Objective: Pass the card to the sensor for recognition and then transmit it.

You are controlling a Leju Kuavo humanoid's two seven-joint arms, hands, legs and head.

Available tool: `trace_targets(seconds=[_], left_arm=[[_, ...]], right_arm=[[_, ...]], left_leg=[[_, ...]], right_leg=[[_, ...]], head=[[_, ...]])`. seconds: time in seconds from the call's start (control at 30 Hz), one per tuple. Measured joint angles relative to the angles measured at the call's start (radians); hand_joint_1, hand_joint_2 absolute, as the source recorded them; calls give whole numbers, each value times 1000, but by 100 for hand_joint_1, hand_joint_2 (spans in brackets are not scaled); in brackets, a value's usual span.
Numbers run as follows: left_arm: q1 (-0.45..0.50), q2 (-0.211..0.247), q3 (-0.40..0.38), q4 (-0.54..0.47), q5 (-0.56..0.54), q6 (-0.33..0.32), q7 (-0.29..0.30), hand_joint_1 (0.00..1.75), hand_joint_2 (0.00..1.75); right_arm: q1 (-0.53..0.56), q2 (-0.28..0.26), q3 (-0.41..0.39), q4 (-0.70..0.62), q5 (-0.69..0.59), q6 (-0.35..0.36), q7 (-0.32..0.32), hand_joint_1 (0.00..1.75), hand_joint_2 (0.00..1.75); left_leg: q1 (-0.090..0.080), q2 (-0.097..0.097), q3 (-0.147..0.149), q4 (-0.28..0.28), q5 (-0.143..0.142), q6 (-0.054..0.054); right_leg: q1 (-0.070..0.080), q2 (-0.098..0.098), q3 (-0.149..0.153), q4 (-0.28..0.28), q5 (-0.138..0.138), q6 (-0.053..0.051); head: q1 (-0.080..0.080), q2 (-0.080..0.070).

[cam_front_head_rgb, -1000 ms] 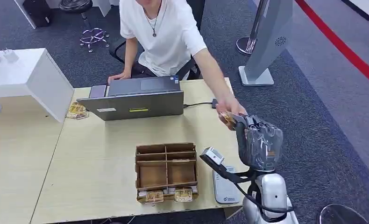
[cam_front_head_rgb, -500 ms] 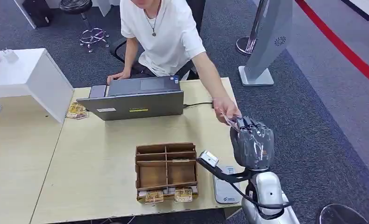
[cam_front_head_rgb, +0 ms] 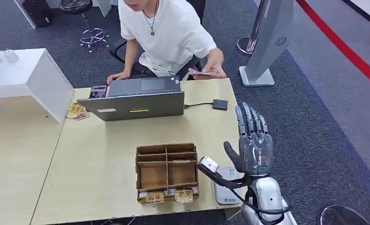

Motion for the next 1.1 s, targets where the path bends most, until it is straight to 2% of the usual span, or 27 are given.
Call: trace_targets(seconds=[0.17,0.3,0.5,0.7,1.1], left_arm=[[0,2,0,0,15,6,-2,0,0],[0,3,6,0,18,10,-7,0,0],[0,3,19,0,25,11,-17,0,0],[0,4,29,0,27,11,-19,0,0],[0,8,31,0,24,10,-23,0,0]], right_arm=[[48,0,5,-39,-144,0,-95,0,175],[81,-1,35,-76,-256,5,-145,0,175],[110,-31,114,-122,-409,81,-217,0,175],[121,-59,181,-148,-446,127,-250,0,175],[115,-100,244,-139,-432,176,-251,0,175]], left_leg=[[0,0,0,0,0,0],[0,0,0,0,0,0],[0,0,-1,0,0,0],[0,0,-1,0,0,0],[0,0,-1,0,0,0]], right_leg=[[0,0,0,0,0,0],[0,0,0,0,0,0],[0,0,0,0,0,0],[0,0,0,0,0,0],[0,0,0,0,0,0]], head=[[0,0],[0,0],[0,0],[0,0],[0,0]])
